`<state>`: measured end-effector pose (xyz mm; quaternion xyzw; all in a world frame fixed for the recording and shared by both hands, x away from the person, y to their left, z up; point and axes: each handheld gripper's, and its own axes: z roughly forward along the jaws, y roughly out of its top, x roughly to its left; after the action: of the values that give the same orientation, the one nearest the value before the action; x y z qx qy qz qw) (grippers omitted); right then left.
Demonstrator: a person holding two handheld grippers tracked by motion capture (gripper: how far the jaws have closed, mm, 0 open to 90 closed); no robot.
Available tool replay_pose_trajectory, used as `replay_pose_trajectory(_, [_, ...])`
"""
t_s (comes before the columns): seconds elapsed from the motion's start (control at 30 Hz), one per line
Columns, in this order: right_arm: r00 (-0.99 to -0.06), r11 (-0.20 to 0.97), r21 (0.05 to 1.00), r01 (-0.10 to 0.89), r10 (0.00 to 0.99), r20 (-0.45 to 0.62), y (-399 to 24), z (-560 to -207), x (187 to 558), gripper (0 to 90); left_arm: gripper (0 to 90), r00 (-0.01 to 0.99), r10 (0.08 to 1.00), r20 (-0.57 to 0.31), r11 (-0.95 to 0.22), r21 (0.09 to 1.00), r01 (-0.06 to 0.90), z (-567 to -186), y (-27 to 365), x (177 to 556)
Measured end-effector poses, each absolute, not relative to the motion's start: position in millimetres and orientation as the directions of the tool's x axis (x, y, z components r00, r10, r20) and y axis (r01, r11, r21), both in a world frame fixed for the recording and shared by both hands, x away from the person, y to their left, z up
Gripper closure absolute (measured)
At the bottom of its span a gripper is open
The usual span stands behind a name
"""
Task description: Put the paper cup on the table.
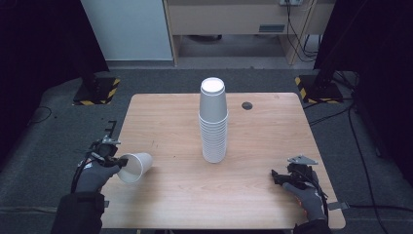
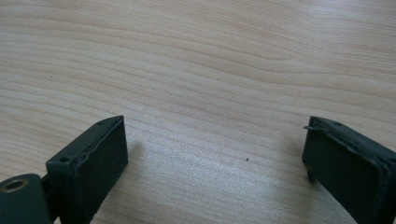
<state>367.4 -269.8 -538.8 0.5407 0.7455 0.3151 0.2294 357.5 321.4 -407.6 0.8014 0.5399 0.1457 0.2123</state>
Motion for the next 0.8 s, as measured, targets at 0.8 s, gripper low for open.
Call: replay_pose_trajectory(0.8, [-0.309,0.216,0.718,0.662,0.951,-0.001,-269.8,-538.8,367.5,7.0,86.6,0.360,0.933,0.011,-0.351,0.242,0.904,-410.2,317.8,381.3])
